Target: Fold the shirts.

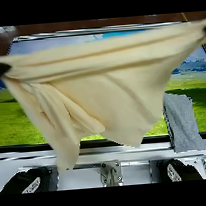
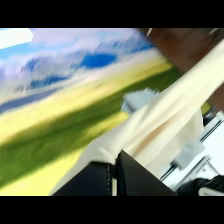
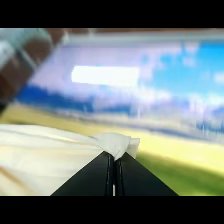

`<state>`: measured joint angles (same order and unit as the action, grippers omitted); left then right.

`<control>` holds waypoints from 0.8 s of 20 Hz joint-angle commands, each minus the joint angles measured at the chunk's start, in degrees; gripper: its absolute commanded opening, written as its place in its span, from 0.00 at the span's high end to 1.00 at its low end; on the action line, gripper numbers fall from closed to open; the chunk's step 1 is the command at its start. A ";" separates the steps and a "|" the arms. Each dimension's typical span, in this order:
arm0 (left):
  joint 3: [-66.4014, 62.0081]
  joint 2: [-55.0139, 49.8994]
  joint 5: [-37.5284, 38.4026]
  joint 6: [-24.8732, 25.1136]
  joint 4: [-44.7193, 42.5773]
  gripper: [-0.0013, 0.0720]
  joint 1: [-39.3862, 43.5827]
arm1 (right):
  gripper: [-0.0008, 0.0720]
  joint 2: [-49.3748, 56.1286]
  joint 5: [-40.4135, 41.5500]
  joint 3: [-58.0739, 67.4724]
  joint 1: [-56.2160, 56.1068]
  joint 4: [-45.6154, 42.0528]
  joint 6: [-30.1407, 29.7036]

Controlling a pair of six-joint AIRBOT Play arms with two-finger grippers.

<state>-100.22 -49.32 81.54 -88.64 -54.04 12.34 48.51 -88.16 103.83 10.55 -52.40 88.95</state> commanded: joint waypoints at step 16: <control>22.23 -44.00 -22.23 2.40 0.28 0.93 -1.20 | 0.91 49.72 36.50 -22.60 -10.54 0.44 0.92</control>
<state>-78.19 -86.04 56.47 -86.39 -56.36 11.14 91.90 -50.68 81.49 0.51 -55.59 88.73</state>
